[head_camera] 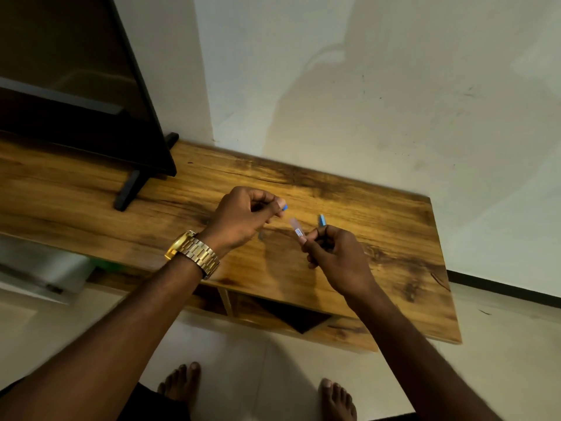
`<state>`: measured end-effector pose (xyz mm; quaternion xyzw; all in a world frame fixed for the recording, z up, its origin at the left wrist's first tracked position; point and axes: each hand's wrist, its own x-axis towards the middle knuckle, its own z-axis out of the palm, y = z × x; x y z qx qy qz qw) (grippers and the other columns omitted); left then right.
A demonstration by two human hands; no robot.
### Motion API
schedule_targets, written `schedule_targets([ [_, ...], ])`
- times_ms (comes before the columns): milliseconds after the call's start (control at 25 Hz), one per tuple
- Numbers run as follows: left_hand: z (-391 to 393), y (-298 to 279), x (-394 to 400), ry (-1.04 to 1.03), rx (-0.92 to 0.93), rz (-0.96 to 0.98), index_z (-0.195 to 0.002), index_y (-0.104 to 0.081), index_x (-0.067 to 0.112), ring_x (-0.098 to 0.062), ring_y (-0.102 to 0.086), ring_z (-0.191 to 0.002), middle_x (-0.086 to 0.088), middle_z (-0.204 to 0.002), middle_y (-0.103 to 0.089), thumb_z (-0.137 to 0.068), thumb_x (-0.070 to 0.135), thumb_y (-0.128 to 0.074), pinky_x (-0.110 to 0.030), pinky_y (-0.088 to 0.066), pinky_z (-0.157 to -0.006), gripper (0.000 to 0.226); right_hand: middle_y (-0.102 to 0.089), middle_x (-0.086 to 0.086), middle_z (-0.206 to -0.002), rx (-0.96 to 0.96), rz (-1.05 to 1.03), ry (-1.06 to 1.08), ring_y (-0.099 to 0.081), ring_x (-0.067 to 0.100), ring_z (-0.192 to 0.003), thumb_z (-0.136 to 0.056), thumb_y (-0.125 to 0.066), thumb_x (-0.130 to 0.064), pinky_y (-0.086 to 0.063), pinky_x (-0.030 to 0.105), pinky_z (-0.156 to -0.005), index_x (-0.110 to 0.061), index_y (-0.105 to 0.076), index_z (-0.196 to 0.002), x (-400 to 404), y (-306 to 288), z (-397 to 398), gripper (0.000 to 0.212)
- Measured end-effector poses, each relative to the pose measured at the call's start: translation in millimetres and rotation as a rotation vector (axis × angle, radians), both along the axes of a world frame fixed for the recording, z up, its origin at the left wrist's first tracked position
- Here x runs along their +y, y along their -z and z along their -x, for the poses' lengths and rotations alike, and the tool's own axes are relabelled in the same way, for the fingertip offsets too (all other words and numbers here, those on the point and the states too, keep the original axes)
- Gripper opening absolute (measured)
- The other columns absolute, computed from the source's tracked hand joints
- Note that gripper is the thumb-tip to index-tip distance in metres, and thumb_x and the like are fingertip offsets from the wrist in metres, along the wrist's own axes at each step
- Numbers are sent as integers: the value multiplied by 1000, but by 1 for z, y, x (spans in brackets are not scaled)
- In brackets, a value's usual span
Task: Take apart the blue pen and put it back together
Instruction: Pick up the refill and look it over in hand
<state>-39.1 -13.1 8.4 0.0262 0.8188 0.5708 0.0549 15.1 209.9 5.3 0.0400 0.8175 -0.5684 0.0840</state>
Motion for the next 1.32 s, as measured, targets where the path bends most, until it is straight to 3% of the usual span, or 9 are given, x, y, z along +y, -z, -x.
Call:
schedule_targets([
  [120, 6, -4, -22, -209, 29, 77, -92, -86, 26, -1, -74, -77, 11, -88, -85, -93, 41, -81, -26, -58, -73, 15, -79, 5, -86, -18, 34, 49, -70, 7, -65, -101, -77, -24, -63, 30, -67, -11, -76, -101, 10, -1, -2, 12],
  [320, 2, 7, -41, -248, -34, 667, -93, -86, 25, -8, -71, -82, 7, -97, -84, -90, 37, -85, -21, -43, -55, 13, -79, 5, -85, -14, 128, 83, -71, 9, -68, -99, -79, -27, -60, 26, -67, -11, -76, -103, 22, -7, -5, 16],
  [640, 4, 15, -38, -294, -85, 694, -95, -85, 23, -8, -69, -80, 5, -100, -83, -90, 33, -86, -23, -45, -58, 11, -78, 7, -85, 3, 176, 100, -70, 12, -70, -100, -78, -22, -58, 27, -67, -12, -75, -104, 32, -12, -6, 12],
  [720, 5, 13, -25, -358, -30, 429, -104, -82, 20, -13, -72, -88, 4, -102, -81, -103, 32, -70, -29, -55, -68, 17, -77, 10, -87, 7, 216, 122, -68, 15, -71, -101, -78, -20, -58, 31, -68, -9, -75, -106, 32, -13, -5, 13],
  [840, -9, 5, 22, -402, -295, -765, -119, -76, 8, -24, -76, -106, -11, -115, -80, -114, 48, -39, -34, -58, -89, 54, -78, 16, -89, 43, 278, 140, -68, 15, -71, -101, -77, -21, -60, 29, -67, -9, -76, -105, 28, -17, -7, 12],
  [920, -23, 9, 45, -259, -468, -1261, -138, -66, 1, -30, -67, -134, -20, -138, -73, -106, 71, -27, -36, -51, -109, 86, -77, 13, -84, 60, 276, 94, -69, 13, -69, -102, -77, -20, -59, 24, -65, -12, -78, -103, 17, -19, -9, 9],
  [1080, -36, 7, 64, 8, -530, -1446, -161, -44, 1, -31, -44, -157, -20, -164, -51, -92, 92, -12, -37, -53, -106, 119, -80, -7, -79, 212, 67, 9, -72, 7, -66, -105, -73, -24, -56, 20, -60, -22, -80, -102, 8, -26, -19, 8],
  [1240, -33, 7, 55, 184, -509, -1577, -167, -29, 0, -33, -27, -165, -21, -175, -33, -92, 92, -10, -38, -33, -123, 121, -73, -9, -74, 401, -264, -34, -68, 15, -65, -108, -68, -28, -51, 31, -58, -25, -78, -103, 1, -33, -14, 12],
  [1320, -33, 11, 52, 234, -516, -1582, -168, -28, -1, -35, -25, -166, -21, -176, -30, -93, 91, -10, -38, -36, -122, 120, -72, -7, -79, 466, -361, -46, -67, 15, -68, -109, -67, -23, -46, 28, -61, -20, -78, -106, -2, -35, -10, 12],
])
